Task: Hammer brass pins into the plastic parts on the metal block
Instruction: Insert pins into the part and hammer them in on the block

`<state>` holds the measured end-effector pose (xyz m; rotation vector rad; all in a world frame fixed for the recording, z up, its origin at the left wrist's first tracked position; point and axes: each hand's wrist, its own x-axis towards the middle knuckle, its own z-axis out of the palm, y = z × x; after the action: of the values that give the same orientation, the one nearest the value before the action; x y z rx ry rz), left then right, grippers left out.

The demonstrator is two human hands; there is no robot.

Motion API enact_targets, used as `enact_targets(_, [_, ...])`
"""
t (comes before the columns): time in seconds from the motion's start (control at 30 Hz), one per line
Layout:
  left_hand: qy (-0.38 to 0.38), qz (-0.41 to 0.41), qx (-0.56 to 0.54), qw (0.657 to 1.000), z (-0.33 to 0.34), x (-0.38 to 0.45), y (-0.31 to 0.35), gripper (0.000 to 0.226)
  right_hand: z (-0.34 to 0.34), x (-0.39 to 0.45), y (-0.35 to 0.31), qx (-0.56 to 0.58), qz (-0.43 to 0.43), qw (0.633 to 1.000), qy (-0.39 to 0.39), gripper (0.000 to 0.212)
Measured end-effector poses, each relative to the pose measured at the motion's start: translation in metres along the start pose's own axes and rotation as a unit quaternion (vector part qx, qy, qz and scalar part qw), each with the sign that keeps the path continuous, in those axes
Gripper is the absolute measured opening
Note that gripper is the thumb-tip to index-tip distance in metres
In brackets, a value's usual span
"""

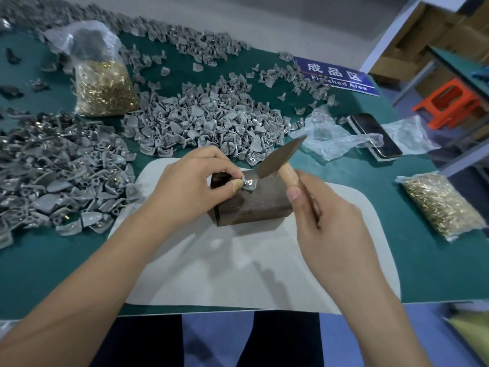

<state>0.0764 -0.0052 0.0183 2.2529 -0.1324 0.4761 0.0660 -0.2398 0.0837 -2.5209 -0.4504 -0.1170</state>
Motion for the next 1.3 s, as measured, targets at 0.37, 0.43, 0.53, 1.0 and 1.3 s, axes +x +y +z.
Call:
enact_targets(0.37, [0.001,-0.008,0.009,1.000,0.000,0.000,0.001,0.006,0.009,-0.007,-0.004,0.036,0.013,0.999,0.028,0.046])
enact_targets(0.43, [0.000,-0.009,0.004,1.000,0.001,0.000,0.000,0.007,0.007,-0.006,-0.004,0.050,0.012,0.998,0.023,0.042])
enact_targets(0.53, [-0.003,-0.018,-0.028,0.999,0.002,0.001,-0.001,0.004,0.005,-0.002,0.001,-0.026,-0.007,0.998,-0.061,0.031])
enact_targets(1.0, [-0.012,-0.025,-0.039,0.999,0.000,0.000,-0.002,0.005,0.000,-0.005,0.005,0.002,0.050,0.997,0.057,0.037])
enact_targets(1.3, [-0.011,-0.014,-0.032,0.999,0.001,0.001,-0.001,0.007,0.010,0.015,0.054,-0.136,0.137,0.981,0.028,0.049])
